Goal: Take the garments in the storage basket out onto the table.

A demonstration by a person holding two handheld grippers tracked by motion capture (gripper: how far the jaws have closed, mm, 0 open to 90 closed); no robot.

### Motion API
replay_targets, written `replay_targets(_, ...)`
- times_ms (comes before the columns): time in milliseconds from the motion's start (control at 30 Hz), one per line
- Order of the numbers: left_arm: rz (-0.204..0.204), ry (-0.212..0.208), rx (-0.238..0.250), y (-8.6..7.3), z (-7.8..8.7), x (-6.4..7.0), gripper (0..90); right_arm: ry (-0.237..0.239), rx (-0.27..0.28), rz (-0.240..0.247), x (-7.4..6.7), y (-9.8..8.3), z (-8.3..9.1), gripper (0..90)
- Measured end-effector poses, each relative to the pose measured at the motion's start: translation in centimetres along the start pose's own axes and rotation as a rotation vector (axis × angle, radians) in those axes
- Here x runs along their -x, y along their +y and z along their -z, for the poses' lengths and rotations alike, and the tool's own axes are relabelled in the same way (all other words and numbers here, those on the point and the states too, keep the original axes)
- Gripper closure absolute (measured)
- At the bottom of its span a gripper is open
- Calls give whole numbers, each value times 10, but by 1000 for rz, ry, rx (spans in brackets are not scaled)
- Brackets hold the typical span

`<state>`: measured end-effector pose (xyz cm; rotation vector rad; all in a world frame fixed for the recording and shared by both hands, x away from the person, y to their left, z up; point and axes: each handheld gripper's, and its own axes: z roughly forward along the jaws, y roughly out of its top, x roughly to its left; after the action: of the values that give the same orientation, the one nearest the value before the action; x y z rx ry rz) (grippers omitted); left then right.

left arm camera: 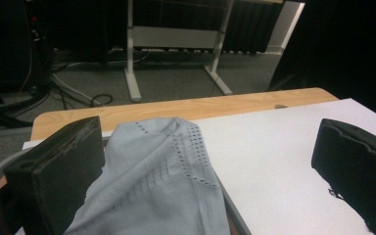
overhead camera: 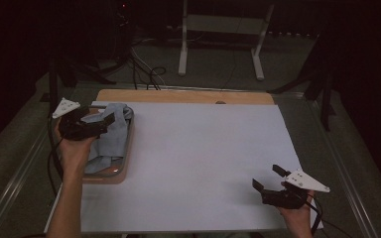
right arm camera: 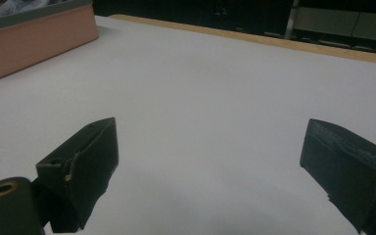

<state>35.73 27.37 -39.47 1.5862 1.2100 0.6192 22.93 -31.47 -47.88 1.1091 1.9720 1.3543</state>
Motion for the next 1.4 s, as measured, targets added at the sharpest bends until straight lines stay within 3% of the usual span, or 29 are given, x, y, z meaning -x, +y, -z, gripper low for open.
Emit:
replay_targets(733,50,53,-94,-10,-33,-15,6,0,2,-3,0,0,0,76)
replay_targets(1133,73,114,-154,-19,-50,-25,22,2,2,-3,1,0,-1,76)
replay_targets(1400,112,123,-203,-27,-63,-30,24,1,3,-3,1,0,0,76)
